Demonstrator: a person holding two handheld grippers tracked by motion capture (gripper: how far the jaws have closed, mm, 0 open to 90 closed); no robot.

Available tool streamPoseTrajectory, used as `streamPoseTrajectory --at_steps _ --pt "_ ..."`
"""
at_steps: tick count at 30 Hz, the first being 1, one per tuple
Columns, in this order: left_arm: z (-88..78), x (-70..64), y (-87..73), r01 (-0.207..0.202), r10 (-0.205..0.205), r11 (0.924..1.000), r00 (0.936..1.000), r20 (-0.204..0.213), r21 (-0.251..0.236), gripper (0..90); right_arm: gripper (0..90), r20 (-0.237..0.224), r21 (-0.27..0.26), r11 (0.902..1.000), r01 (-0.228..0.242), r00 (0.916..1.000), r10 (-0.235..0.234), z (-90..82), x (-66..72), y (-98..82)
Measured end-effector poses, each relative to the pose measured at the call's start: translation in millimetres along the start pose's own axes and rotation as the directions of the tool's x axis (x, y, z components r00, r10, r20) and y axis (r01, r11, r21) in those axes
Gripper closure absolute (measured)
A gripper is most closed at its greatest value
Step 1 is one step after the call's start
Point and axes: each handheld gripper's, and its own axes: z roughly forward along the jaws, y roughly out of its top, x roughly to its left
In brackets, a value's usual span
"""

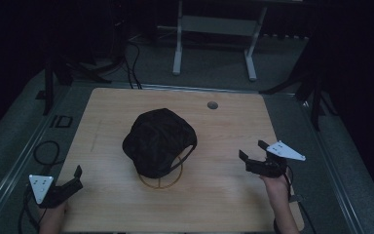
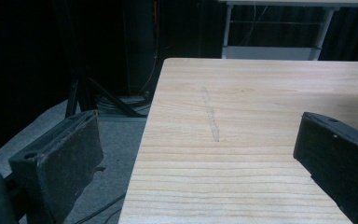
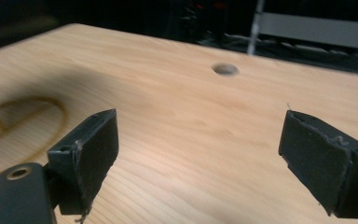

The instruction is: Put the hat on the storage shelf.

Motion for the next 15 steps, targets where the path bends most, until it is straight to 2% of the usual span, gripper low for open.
streamPoseTrajectory --at_steps 7,15 --pt "0.2 0.0 0.1 0.001 -0.001 1.0000 1.0000 -0.001 0.002 1.8 12.0 0.091 0.062 0.9972 -0.042 0.9952 0.036 -3.8 -23.8 -35.3" --pt "0.2 0.1 0.1 0.003 -0.003 1.0000 1.0000 -0.001 0.001 1.8 12.9 0.165 0.093 0.9928 -0.076 0.9844 0.060 -12.8 -41.3 -55.5"
